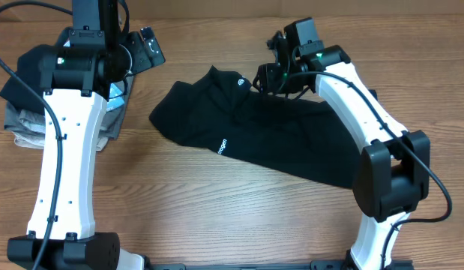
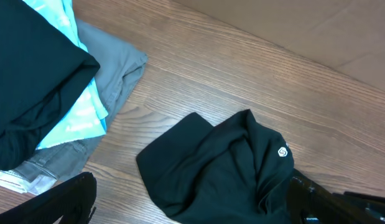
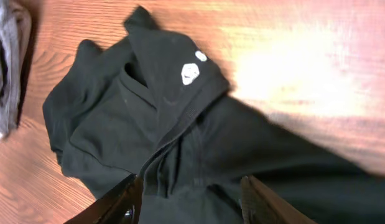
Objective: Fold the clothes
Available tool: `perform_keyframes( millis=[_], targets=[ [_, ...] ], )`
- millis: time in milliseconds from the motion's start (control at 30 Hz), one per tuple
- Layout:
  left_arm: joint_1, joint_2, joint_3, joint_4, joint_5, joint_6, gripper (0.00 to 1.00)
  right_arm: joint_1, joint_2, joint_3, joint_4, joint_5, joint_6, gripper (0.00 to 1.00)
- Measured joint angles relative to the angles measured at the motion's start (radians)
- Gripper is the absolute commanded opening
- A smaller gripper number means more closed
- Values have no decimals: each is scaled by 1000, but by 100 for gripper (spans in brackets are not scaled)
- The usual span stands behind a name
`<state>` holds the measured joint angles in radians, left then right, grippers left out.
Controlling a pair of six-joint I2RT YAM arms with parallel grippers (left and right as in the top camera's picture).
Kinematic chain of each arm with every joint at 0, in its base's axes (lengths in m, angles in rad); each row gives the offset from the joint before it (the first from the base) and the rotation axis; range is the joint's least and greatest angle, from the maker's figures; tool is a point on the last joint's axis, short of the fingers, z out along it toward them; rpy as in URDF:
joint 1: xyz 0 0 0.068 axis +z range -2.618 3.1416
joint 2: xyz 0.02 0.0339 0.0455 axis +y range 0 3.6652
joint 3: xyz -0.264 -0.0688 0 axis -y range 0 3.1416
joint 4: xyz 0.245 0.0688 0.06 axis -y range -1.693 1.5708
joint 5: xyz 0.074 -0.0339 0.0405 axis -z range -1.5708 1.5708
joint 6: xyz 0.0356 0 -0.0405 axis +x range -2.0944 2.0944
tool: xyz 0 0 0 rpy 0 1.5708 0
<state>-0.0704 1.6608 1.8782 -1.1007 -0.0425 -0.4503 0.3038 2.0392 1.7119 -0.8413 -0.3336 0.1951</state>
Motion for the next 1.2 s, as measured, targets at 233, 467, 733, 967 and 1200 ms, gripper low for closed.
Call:
perform_keyframes(
  millis=[233,467,733,967,1200],
  targets=[
    [0,0,0,0,0,0,100,6,85,-3,50,-50,195,57],
    [0,0,0,0,0,0,100,6,142,-10,125,-111,387,62],
    [0,0,0,0,0,0,100,26,158,-10,241,-129,558,61],
    [0,0,0,0,0,0,100,34,222,-12,334,-129,664,58],
    [0,0,0,0,0,0,100,33,225,-13,359,-87,702,51]
  ],
)
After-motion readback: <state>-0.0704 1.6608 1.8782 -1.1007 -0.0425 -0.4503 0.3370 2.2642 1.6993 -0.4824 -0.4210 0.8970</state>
